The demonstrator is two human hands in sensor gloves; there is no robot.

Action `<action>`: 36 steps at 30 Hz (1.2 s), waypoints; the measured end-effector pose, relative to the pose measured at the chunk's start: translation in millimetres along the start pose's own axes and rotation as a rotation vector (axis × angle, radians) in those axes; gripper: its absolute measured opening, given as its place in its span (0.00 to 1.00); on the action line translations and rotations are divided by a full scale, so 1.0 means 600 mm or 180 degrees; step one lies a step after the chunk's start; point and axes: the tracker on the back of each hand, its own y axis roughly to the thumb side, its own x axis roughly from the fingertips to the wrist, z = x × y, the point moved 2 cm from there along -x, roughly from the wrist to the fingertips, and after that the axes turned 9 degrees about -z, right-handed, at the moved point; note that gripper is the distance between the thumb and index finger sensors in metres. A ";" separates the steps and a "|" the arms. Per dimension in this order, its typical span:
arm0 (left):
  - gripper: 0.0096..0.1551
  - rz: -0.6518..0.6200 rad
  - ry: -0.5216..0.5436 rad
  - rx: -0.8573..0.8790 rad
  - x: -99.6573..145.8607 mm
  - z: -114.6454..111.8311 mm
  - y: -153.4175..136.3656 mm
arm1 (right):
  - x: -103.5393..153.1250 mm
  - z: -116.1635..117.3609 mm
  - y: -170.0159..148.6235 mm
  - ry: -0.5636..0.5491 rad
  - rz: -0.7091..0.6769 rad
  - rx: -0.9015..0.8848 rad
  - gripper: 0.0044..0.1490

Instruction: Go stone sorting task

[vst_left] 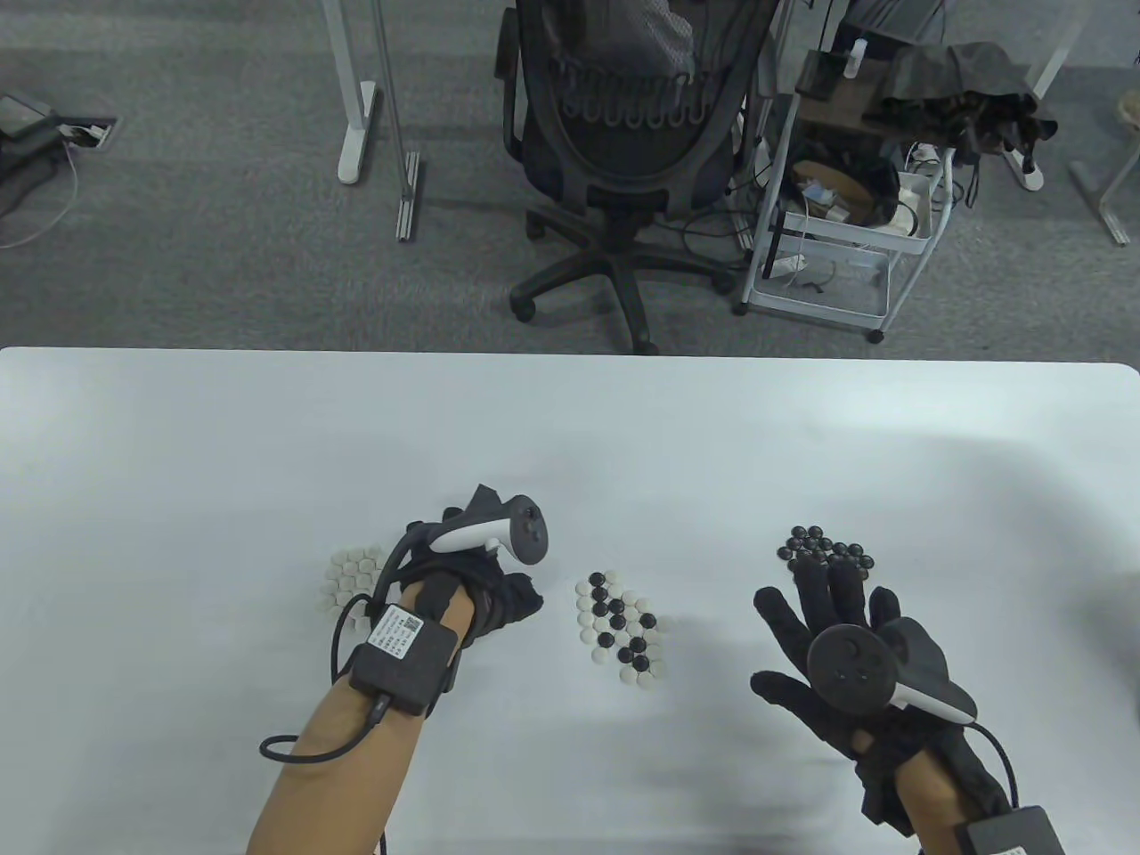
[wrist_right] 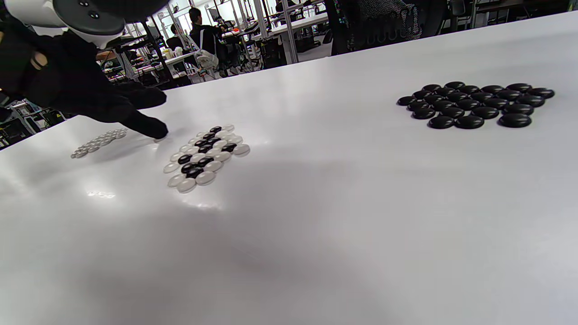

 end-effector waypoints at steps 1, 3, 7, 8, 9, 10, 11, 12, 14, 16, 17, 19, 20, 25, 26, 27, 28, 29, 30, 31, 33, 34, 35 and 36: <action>0.39 0.0090 0.0009 0.0052 0.006 0.000 -0.016 | 0.000 0.000 0.000 0.0004 0.0001 0.0000 0.54; 0.39 0.0247 0.0026 0.0099 0.017 -0.002 -0.041 | 0.000 0.001 0.000 0.0017 -0.0001 -0.0008 0.54; 0.40 0.0474 0.0048 0.0099 0.033 -0.006 -0.073 | -0.001 0.002 0.000 0.0037 0.0011 0.0002 0.54; 0.40 0.0532 0.0054 0.0112 0.036 -0.008 -0.081 | -0.001 0.002 0.000 0.0043 0.0013 0.0007 0.54; 0.40 0.0567 0.0049 0.0113 0.039 -0.009 -0.088 | -0.001 0.002 0.000 0.0048 0.0015 0.0010 0.54; 0.40 0.0601 0.0060 0.0137 0.042 -0.010 -0.094 | -0.001 0.003 0.000 0.0050 0.0015 0.0011 0.54; 0.40 0.0637 0.0060 0.0161 0.044 -0.011 -0.101 | -0.002 0.003 0.001 0.0052 0.0014 0.0013 0.54; 0.40 0.0658 0.0061 0.0174 0.046 -0.012 -0.105 | -0.002 0.003 0.001 0.0052 0.0014 0.0014 0.54; 0.40 0.0711 0.0072 0.0221 0.051 -0.015 -0.116 | -0.002 0.003 0.001 0.0055 0.0014 0.0016 0.54; 0.40 0.0754 0.0084 0.0257 0.054 -0.016 -0.125 | -0.002 0.003 0.001 0.0060 0.0016 0.0016 0.54; 0.40 0.0784 0.0088 0.0255 0.056 -0.017 -0.128 | -0.002 0.003 0.001 0.0062 0.0017 0.0016 0.54; 0.40 0.0809 0.0090 0.0255 0.058 -0.018 -0.132 | -0.002 0.003 0.001 0.0061 0.0018 0.0015 0.54; 0.40 0.0819 0.0091 0.0254 0.059 -0.018 -0.133 | -0.002 0.003 0.002 0.0060 0.0017 0.0014 0.54; 0.40 0.0749 0.0203 0.0262 0.073 -0.004 -0.122 | -0.002 0.003 0.002 0.0054 0.0013 0.0017 0.54; 0.40 0.0726 0.0244 0.0262 0.076 0.001 -0.117 | -0.002 0.003 0.002 0.0054 0.0013 0.0017 0.54; 0.40 0.0662 0.0304 0.0263 0.079 0.008 -0.108 | -0.002 0.003 0.002 0.0054 0.0013 0.0017 0.54; 0.40 0.0547 0.0336 0.0292 0.082 0.014 -0.096 | -0.002 0.003 0.002 0.0054 0.0013 0.0017 0.54; 0.41 0.0457 0.0350 0.0315 0.083 0.018 -0.087 | -0.002 0.003 0.002 0.0054 0.0013 0.0017 0.54; 0.41 0.0353 0.0356 0.0324 0.083 0.022 -0.075 | -0.002 0.003 0.002 0.0054 0.0013 0.0017 0.54; 0.41 0.0241 0.0355 0.0305 0.082 0.026 -0.060 | -0.002 0.003 0.002 0.0054 0.0013 0.0017 0.54; 0.41 0.0060 0.0329 0.0260 0.078 0.030 -0.035 | -0.002 0.002 0.002 0.0037 0.0017 0.0012 0.54; 0.41 -0.0035 0.0307 0.0222 0.074 0.031 -0.019 | -0.001 0.002 0.002 0.0031 0.0018 0.0013 0.54; 0.41 -0.0131 0.0282 0.0173 0.069 0.032 -0.002 | -0.001 0.002 0.002 0.0027 0.0019 0.0013 0.54; 0.40 -0.0184 0.0270 0.0134 0.065 0.033 0.010 | -0.001 0.002 0.001 0.0028 0.0021 0.0013 0.54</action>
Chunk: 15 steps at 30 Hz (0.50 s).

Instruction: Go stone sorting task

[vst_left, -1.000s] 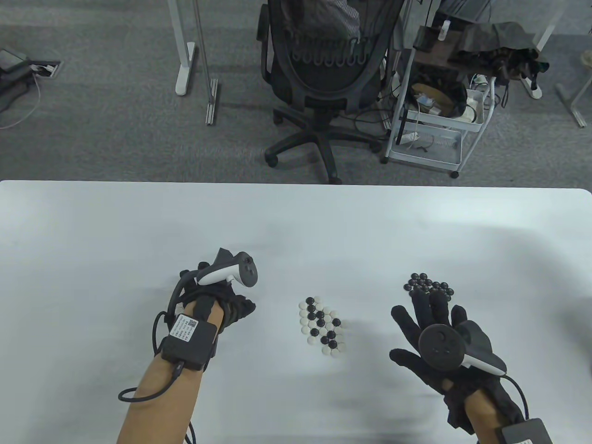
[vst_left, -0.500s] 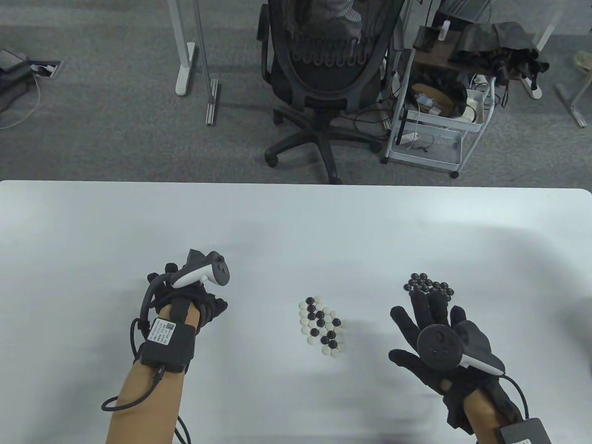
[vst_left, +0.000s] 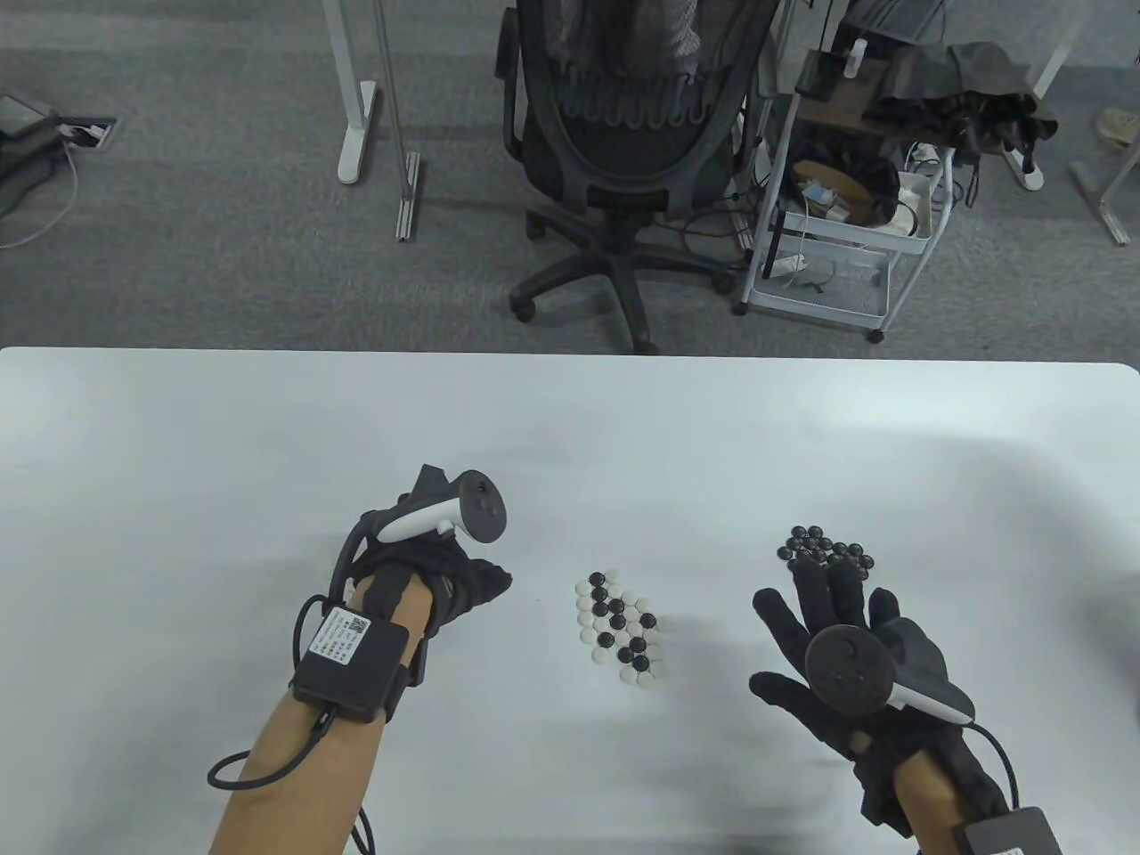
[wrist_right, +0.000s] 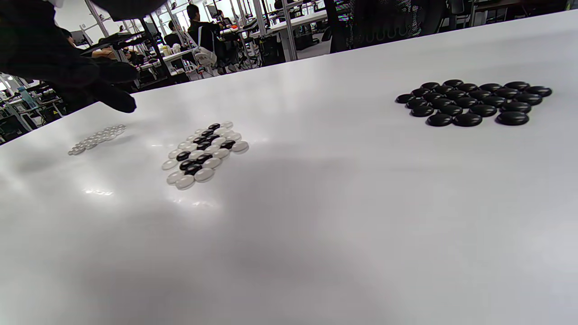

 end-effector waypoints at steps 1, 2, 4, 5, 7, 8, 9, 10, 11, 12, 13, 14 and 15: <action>0.40 -0.0079 -0.0019 -0.0056 -0.007 -0.001 0.016 | 0.000 0.000 0.000 0.0004 0.0003 -0.0001 0.54; 0.40 -0.0123 -0.0029 -0.0084 -0.012 -0.001 0.025 | 0.000 0.000 0.000 0.0006 0.0003 -0.0001 0.54; 0.40 -0.0245 -0.0077 -0.0086 -0.028 -0.004 0.046 | 0.000 0.001 0.000 0.0015 0.0006 -0.0002 0.54; 0.40 -0.0291 -0.0100 -0.0076 -0.038 -0.007 0.055 | 0.000 0.001 0.000 0.0017 0.0006 -0.0002 0.54; 0.40 -0.0343 -0.0152 -0.0083 -0.054 -0.012 0.068 | 0.000 0.000 0.000 0.0019 0.0007 -0.0002 0.54; 0.40 -0.0369 -0.0177 -0.0100 -0.064 -0.015 0.076 | 0.001 0.000 0.000 0.0017 0.0007 -0.0003 0.54; 0.40 -0.0401 -0.0181 -0.0119 -0.072 -0.018 0.082 | 0.001 0.000 0.000 0.0014 0.0007 -0.0006 0.54; 0.40 -0.0445 -0.0189 -0.0148 -0.079 -0.021 0.086 | 0.001 -0.001 0.000 0.0009 0.0007 -0.0007 0.54; 0.39 -0.0481 -0.0201 -0.0175 -0.086 -0.024 0.090 | 0.001 -0.001 -0.001 0.0006 0.0006 -0.0007 0.54; 0.39 -0.0496 -0.0222 -0.0175 -0.094 -0.028 0.093 | 0.002 -0.001 -0.001 0.0005 0.0006 -0.0009 0.54; 0.39 -0.0498 -0.0250 -0.0179 -0.101 -0.033 0.095 | 0.002 -0.001 -0.001 0.0006 0.0006 -0.0010 0.54; 0.39 -0.0505 -0.0258 -0.0187 -0.107 -0.035 0.096 | 0.002 -0.001 -0.001 0.0010 0.0007 -0.0011 0.54; 0.39 -0.0502 -0.0270 -0.0193 -0.113 -0.038 0.098 | 0.002 -0.001 -0.001 0.0015 0.0009 -0.0013 0.54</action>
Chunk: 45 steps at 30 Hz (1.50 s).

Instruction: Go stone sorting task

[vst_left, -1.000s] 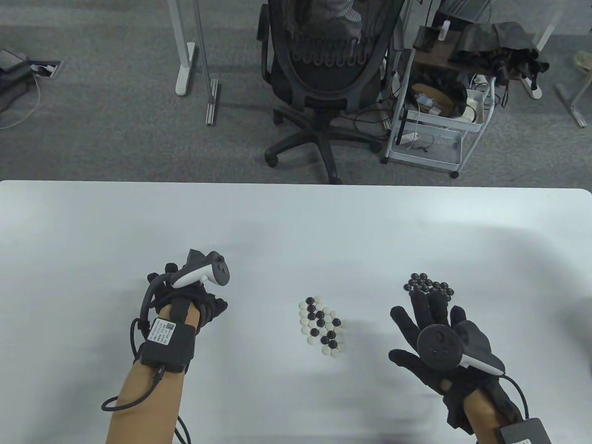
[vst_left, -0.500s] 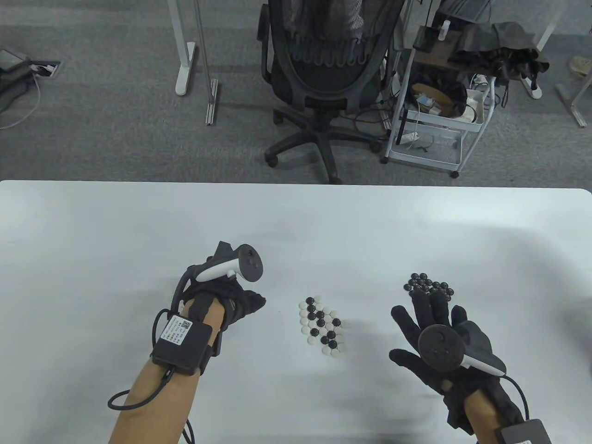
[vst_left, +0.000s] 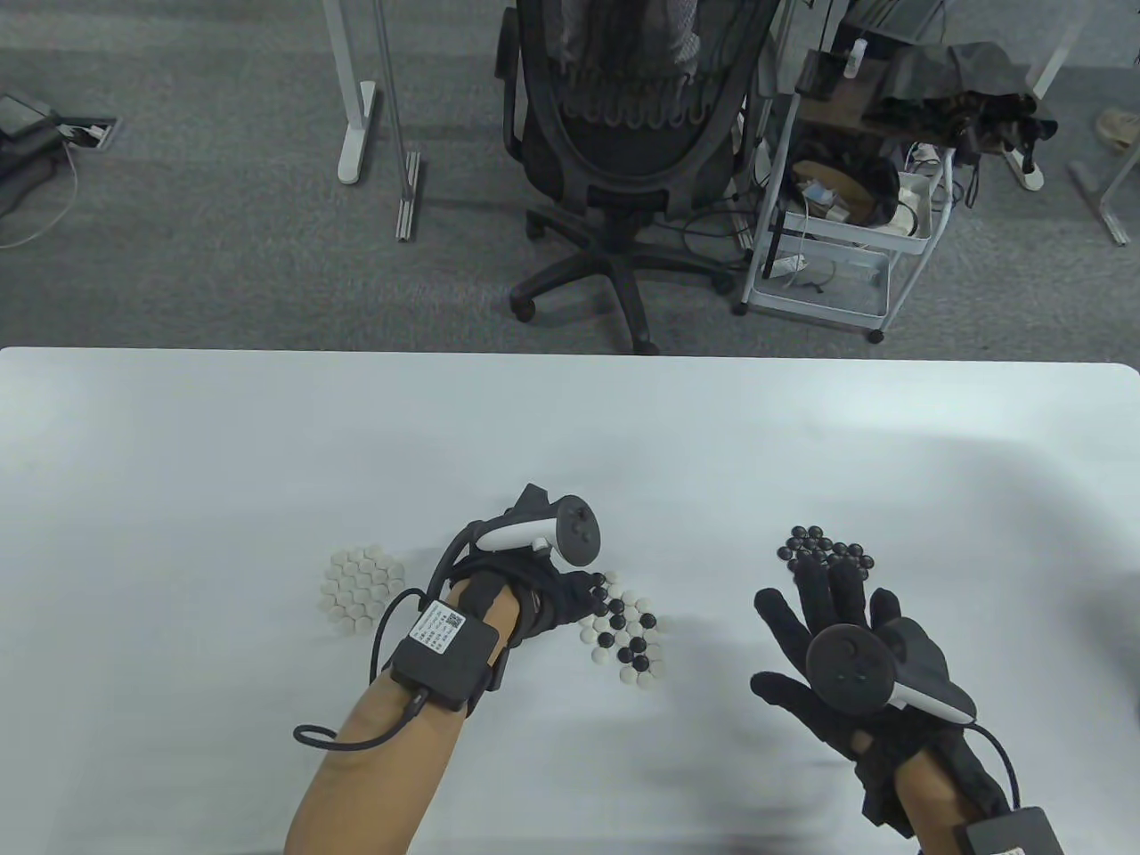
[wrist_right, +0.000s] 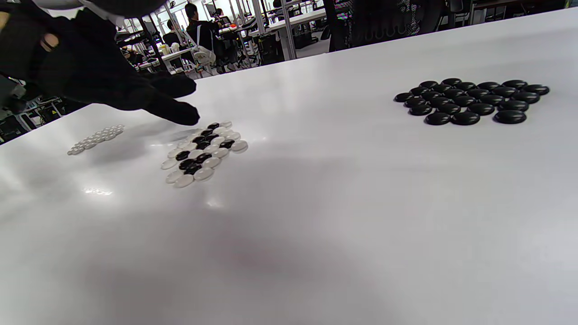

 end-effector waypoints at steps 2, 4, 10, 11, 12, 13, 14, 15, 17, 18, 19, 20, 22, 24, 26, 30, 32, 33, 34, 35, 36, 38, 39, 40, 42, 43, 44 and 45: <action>0.39 0.0026 -0.0011 -0.0029 -0.007 -0.003 0.000 | 0.000 0.000 0.000 0.0005 0.0003 -0.0004 0.54; 0.38 0.0116 -0.0009 -0.0156 -0.008 -0.005 0.000 | 0.001 0.000 -0.001 0.0008 0.0009 -0.0008 0.54; 0.38 0.0408 -0.0038 -0.0337 0.021 -0.012 -0.032 | 0.000 0.000 -0.001 0.0018 0.0013 -0.0012 0.54; 0.38 0.0454 -0.0041 -0.0330 0.027 -0.013 -0.038 | 0.000 0.000 -0.002 0.0023 0.0015 -0.0012 0.54; 0.39 0.0526 -0.0051 -0.0306 0.038 -0.014 -0.050 | 0.000 0.001 -0.002 0.0031 0.0017 -0.0010 0.54; 0.39 0.0581 -0.0056 -0.0282 0.047 -0.015 -0.060 | 0.000 0.001 -0.002 0.0036 0.0021 -0.0009 0.54; 0.39 0.0634 -0.0059 -0.0256 0.056 -0.017 -0.070 | 0.000 0.001 -0.001 0.0038 0.0022 -0.0008 0.54; 0.39 0.0694 -0.0062 -0.0221 0.068 -0.019 -0.082 | 0.000 0.001 -0.001 0.0038 0.0024 -0.0007 0.54; 0.39 0.0790 -0.0071 -0.0144 0.089 -0.025 -0.103 | 0.000 0.000 -0.001 0.0034 0.0027 -0.0008 0.54; 0.39 0.0831 -0.0079 -0.0133 0.097 -0.028 -0.111 | 0.000 0.000 -0.001 0.0032 0.0028 -0.0008 0.54; 0.39 0.0878 -0.0085 -0.0126 0.106 -0.031 -0.119 | 0.000 0.000 -0.001 0.0029 0.0028 -0.0008 0.54; 0.39 0.0924 -0.0087 -0.0111 0.115 -0.036 -0.129 | 0.000 0.000 -0.001 0.0028 0.0029 -0.0009 0.54; 0.39 0.0984 -0.0078 -0.0057 0.130 -0.044 -0.144 | 0.000 0.000 -0.002 0.0032 0.0034 -0.0011 0.54; 0.39 0.1051 -0.0069 -0.0003 0.142 -0.050 -0.158 | 0.000 0.000 -0.002 0.0037 0.0040 -0.0009 0.54; 0.39 0.1113 -0.0052 0.0065 0.153 -0.055 -0.172 | 0.000 0.000 -0.001 0.0043 0.0041 -0.0004 0.54; 0.39 0.1198 -0.0011 0.0205 0.167 -0.061 -0.194 | -0.001 0.001 0.001 0.0046 0.0035 0.0007 0.54; 0.39 0.1243 0.0004 0.0250 0.171 -0.062 -0.203 | -0.001 0.001 0.001 0.0052 0.0037 0.0009 0.54; 0.39 0.1276 0.0009 0.0258 0.173 -0.062 -0.207 | -0.001 0.001 0.001 0.0053 0.0039 0.0007 0.54; 0.39 0.1292 0.0013 0.0263 0.174 -0.062 -0.209 | -0.001 0.001 0.001 0.0052 0.0040 0.0006 0.54; 0.39 0.1310 0.0016 0.0263 0.175 -0.062 -0.211 | -0.001 0.001 0.000 0.0052 0.0044 0.0003 0.54; 0.39 0.1319 0.0017 0.0266 0.175 -0.061 -0.212 | -0.001 0.001 0.000 0.0053 0.0046 0.0001 0.54; 0.40 0.1363 0.0024 0.0258 0.177 -0.059 -0.212 | -0.001 0.001 0.000 0.0054 0.0050 -0.0004 0.54; 0.40 0.1383 0.0033 0.0247 0.178 -0.056 -0.212 | -0.001 0.001 0.000 0.0054 0.0049 -0.0006 0.54; 0.40 0.1399 0.0057 0.0232 0.180 -0.052 -0.209 | -0.001 0.001 0.000 0.0054 0.0048 -0.0007 0.54; 0.40 0.1372 0.0164 0.0172 0.184 -0.039 -0.195 | 0.000 0.000 0.000 0.0046 0.0041 -0.0010 0.54; 0.40 0.1286 0.0222 0.0148 0.186 -0.030 -0.183 | 0.000 0.000 0.000 0.0041 0.0038 -0.0011 0.54; 0.41 0.1206 0.0271 0.0149 0.187 -0.023 -0.170 | 0.000 0.000 0.000 0.0039 0.0038 -0.0011 0.54; 0.41 0.1106 0.0322 0.0132 0.188 -0.015 -0.155 | -0.001 0.000 0.000 0.0039 0.0039 -0.0012 0.54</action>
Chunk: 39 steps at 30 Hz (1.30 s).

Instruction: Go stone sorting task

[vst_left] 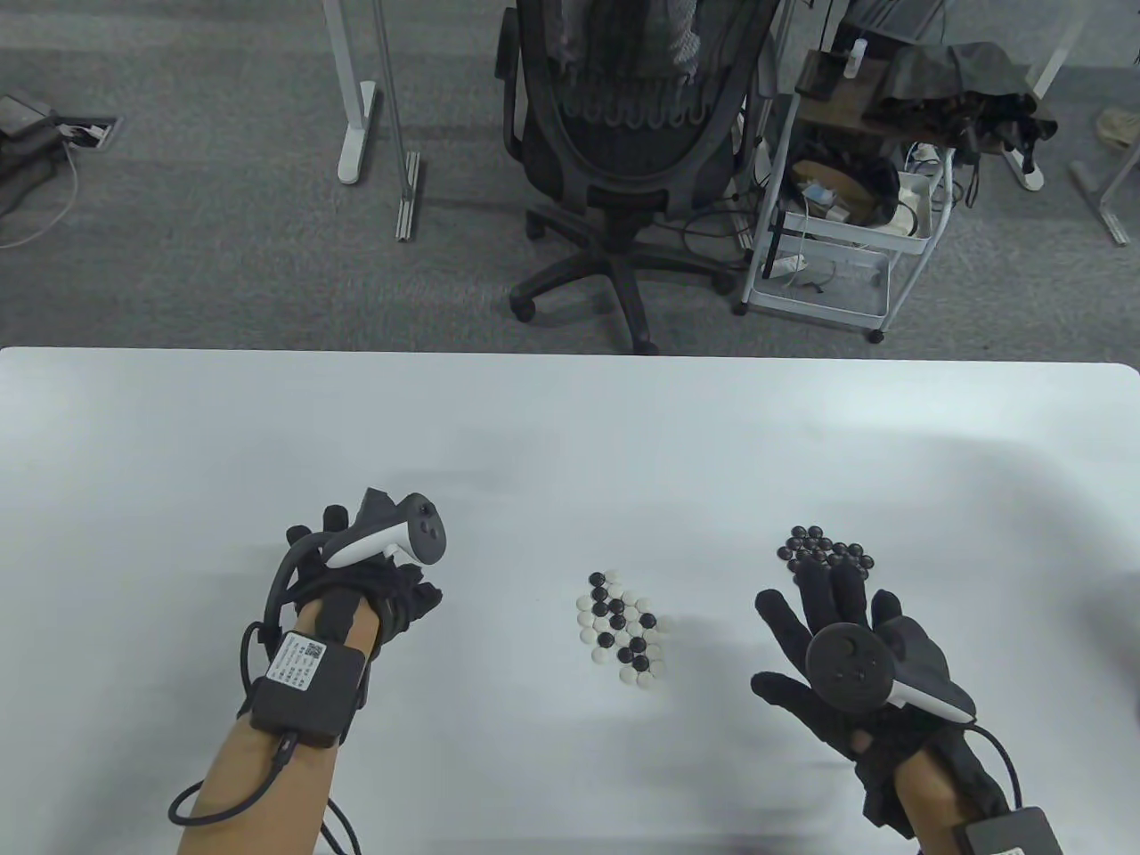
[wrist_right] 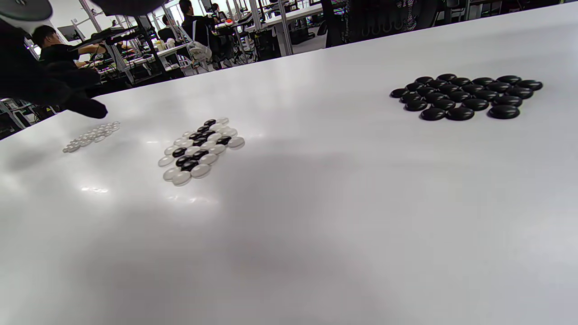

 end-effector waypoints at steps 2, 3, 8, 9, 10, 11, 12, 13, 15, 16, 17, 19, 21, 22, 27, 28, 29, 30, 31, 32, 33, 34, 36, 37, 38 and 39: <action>0.41 -0.0166 0.0058 -0.0076 0.009 0.012 0.030 | 0.000 0.000 -0.001 -0.0001 0.0006 -0.0001 0.54; 0.41 -0.0272 0.0057 -0.0111 0.013 0.016 0.048 | 0.001 -0.001 -0.001 -0.0003 0.0008 -0.0002 0.54; 0.41 -0.0707 -0.0033 -0.0359 0.021 0.014 0.126 | 0.002 -0.002 -0.001 -0.0028 0.0004 -0.0008 0.54; 0.41 -0.0800 -0.0068 -0.0429 0.020 0.010 0.145 | 0.002 -0.002 -0.002 -0.0031 0.0003 -0.0009 0.54; 0.41 -0.0860 -0.0088 -0.0475 0.020 0.006 0.157 | 0.002 -0.002 -0.002 -0.0032 0.0001 -0.0012 0.54; 0.41 -0.0935 -0.0116 -0.0539 0.018 0.001 0.173 | 0.002 -0.002 -0.002 -0.0033 -0.0001 -0.0014 0.54; 0.40 -0.0986 -0.0144 -0.0580 0.017 -0.004 0.184 | 0.002 -0.002 -0.002 -0.0033 -0.0001 -0.0015 0.54; 0.40 -0.1057 -0.0196 -0.0626 0.014 -0.010 0.198 | 0.002 -0.002 -0.002 -0.0032 -0.0002 -0.0016 0.54; 0.40 -0.1168 -0.0281 -0.0688 0.006 -0.023 0.221 | 0.002 -0.002 -0.002 -0.0032 -0.0002 -0.0017 0.54; 0.40 -0.1197 -0.0310 -0.0710 0.002 -0.028 0.228 | 0.002 -0.002 -0.002 -0.0032 -0.0002 -0.0017 0.54; 0.40 -0.1231 -0.0347 -0.0759 -0.004 -0.036 0.240 | 0.002 -0.002 -0.002 -0.0032 -0.0002 -0.0017 0.54; 0.40 -0.1272 -0.0392 -0.0831 -0.016 -0.046 0.256 | 0.002 -0.002 -0.002 -0.0032 -0.0002 -0.0017 0.54; 0.39 -0.1292 -0.0454 -0.0868 -0.030 -0.057 0.269 | 0.002 -0.001 -0.002 -0.0040 -0.0006 -0.0023 0.54; 0.39 -0.1308 -0.0479 -0.0886 -0.037 -0.062 0.276 | 0.002 -0.001 -0.002 -0.0040 -0.0006 -0.0023 0.54; 0.39 -0.1204 -0.0535 -0.1194 -0.056 -0.082 0.290 | 0.003 -0.002 -0.003 -0.0038 -0.0007 -0.0022 0.54; 0.38 -0.1126 -0.0558 -0.1331 -0.056 -0.088 0.287 | 0.004 -0.002 -0.004 -0.0043 -0.0009 -0.0025 0.54; 0.38 -0.1146 -0.0575 -0.1383 -0.054 -0.093 0.283 | 0.004 -0.003 -0.004 -0.0047 -0.0009 -0.0027 0.54; 0.38 -0.1167 -0.0591 -0.1368 -0.051 -0.100 0.276 | 0.004 -0.003 -0.004 -0.0050 -0.0010 -0.0029 0.54; 0.38 -0.1135 -0.0598 -0.1366 -0.047 -0.104 0.268 | 0.004 -0.003 -0.004 -0.0050 -0.0010 -0.0029 0.54; 0.38 -0.1085 -0.0617 -0.1394 -0.042 -0.110 0.255 | 0.004 -0.003 -0.004 -0.0050 -0.0010 -0.0029 0.54; 0.38 -0.1062 -0.0599 -0.1374 -0.038 -0.113 0.242 | 0.004 -0.003 -0.004 -0.0049 -0.0010 -0.0029 0.54; 0.38 -0.1019 -0.0581 -0.1317 -0.035 -0.115 0.229 | 0.004 -0.004 -0.004 -0.0059 -0.0013 -0.0033 0.54; 0.38 -0.1009 -0.0533 -0.1169 -0.028 -0.114 0.207 | 0.004 -0.002 -0.004 -0.0042 -0.0009 -0.0027 0.54; 0.38 -0.0996 -0.0538 -0.1090 -0.026 -0.111 0.200 | 0.003 -0.001 -0.005 -0.0033 -0.0006 -0.0024 0.54; 0.38 -0.0995 -0.0504 -0.1021 -0.024 -0.105 0.198 | 0.001 0.001 -0.005 -0.0014 -0.0002 -0.0018 0.54; 0.38 -0.1010 -0.0486 -0.0999 -0.024 -0.100 0.202 | 0.000 0.003 -0.006 0.0005 0.0006 -0.0009 0.54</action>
